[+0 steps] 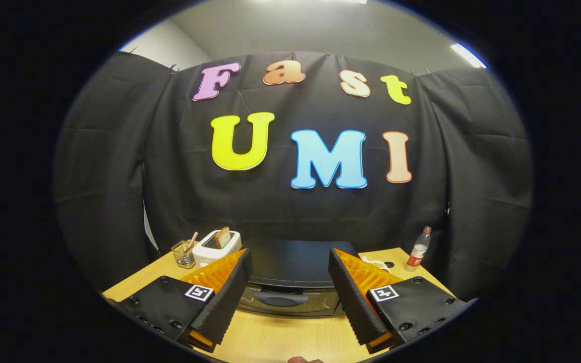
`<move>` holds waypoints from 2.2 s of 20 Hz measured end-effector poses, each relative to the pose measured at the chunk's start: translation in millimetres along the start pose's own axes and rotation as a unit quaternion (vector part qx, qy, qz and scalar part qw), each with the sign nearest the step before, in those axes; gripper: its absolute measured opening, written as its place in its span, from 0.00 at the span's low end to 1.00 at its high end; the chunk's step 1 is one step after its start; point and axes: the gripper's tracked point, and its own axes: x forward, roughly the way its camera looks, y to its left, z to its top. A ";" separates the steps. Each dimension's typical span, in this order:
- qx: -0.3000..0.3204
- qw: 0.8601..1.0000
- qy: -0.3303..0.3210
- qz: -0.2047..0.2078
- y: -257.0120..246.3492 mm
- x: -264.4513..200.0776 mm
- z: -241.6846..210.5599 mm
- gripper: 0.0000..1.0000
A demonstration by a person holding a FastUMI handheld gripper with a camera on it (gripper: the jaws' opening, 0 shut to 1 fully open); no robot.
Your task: Open the toaster oven, put the food inside, and close the toaster oven door.
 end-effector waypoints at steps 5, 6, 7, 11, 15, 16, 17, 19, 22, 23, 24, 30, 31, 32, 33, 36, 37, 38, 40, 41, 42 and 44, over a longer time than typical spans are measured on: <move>-0.007 0.999 0.039 -0.008 -4.4 32.2 -35.7 0.96; -0.007 0.999 0.049 -0.009 -4.7 38.0 -44.5 0.97; -0.006 0.998 0.058 -0.007 -4.7 41.9 -51.0 0.97; 0.001 0.996 0.091 -0.008 -5.0 61.3 -79.1 0.97; 0.005 0.993 0.119 -0.006 1.3 81.8 -100.1 0.97; 0.004 0.993 0.122 -0.006 1.9 86.3 -103.8 0.97; 0.003 0.992 0.125 -0.005 4.0 90.3 -107.5 0.97; 0.003 0.990 0.141 -0.003 6.9 96.2 -117.4 0.97; 0.015 0.984 0.178 0.003 11.8 99.7 -138.7 0.97; 0.021 0.986 0.166 -0.001 12.3 103.1 -133.5 0.97; 0.022 0.984 0.179 -0.001 12.2 104.1 -138.3 0.97; 0.024 0.982 0.189 0.004 14.2 99.0 -137.5 0.98; 0.022 0.981 0.192 0.006 14.3 97.9 -138.1 0.98; 0.020 0.981 0.193 0.008 15.5 95.2 -139.3 0.98; 0.022 0.981 0.195 0.008 15.7 92.4 -139.3 0.98; 0.029 0.979 0.203 0.011 17.5 80.5 -144.9 0.98; 0.030 0.978 0.206 0.012 17.8 76.1 -146.8 0.98; 0.031 0.977 0.211 0.014 17.9 73.0 -150.7 0.98; 0.037 0.975 0.221 0.017 17.9 65.6 -157.7 0.98; 0.033 0.974 0.224 0.018 18.9 58.6 -159.5 0.98; 0.027 0.974 0.225 0.019 19.5 53.2 -161.9 0.97; 0.023 0.973 0.230 0.016 19.4 46.4 -167.2 0.97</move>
